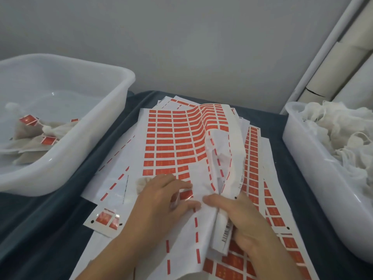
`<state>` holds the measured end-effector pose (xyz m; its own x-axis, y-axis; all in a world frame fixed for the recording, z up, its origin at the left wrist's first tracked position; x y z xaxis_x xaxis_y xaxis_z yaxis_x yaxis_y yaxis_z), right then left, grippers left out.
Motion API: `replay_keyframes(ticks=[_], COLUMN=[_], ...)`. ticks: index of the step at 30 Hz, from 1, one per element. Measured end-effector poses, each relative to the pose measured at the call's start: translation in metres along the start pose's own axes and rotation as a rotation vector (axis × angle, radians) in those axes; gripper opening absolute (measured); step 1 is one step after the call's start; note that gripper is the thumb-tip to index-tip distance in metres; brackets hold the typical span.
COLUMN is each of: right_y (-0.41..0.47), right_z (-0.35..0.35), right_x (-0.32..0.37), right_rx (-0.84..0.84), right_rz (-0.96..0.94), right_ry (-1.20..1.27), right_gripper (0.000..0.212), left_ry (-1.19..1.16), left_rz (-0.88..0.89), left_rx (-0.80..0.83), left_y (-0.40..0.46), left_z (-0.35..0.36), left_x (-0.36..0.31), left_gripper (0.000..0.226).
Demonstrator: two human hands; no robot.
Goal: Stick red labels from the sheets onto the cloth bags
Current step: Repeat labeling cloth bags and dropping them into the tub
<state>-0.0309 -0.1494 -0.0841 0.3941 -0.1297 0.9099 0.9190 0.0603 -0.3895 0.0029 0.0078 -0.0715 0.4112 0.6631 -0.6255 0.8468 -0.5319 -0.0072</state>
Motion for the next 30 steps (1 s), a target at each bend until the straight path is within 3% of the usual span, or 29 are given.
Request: replay_keyframes(ticks=[7, 19, 22, 26, 30], right_y=[-0.002, -0.006, -0.005, -0.005, -0.007], right_z=[0.0, 0.003, 0.001, -0.005, -0.017], right_x=[0.006, 0.008, 0.008, 0.013, 0.016], right_rx=[-0.057, -0.081, -0.07, -0.048, -0.149], right_rz=[-0.109, -0.127, -0.116, -0.131, -0.045], right_ry=[0.014, -0.061, -0.073, -0.072, -0.196], right_gripper=[0.038, 0.033, 0.037, 0.038, 0.064], left_ry=[-0.091, -0.421, -0.433, -0.466, -0.433], left_rz=[0.098, 0.017, -0.007, -0.109, 0.028], left_rx=[-0.061, -0.068, -0.071, -0.226, -0.494], left_y=[-0.004, 0.002, 0.002, -0.001, -0.008], left_z=[-0.004, -0.009, -0.008, -0.009, -0.028], left_x=[-0.005, 0.004, 0.003, -0.001, -0.004], left_gripper=[0.039, 0.006, 0.014, 0.018, 0.011])
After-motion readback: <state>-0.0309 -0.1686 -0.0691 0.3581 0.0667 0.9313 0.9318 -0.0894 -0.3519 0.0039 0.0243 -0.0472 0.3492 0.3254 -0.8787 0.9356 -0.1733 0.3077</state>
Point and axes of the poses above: each hand's wrist, its own y-axis towards the middle knuckle, its own z-axis out of the palm, x = y × z, the point moved 3 cm from there along y, towards the middle knuckle, and after that the axes turned 15 degrees about x, right-handed, at the moved point
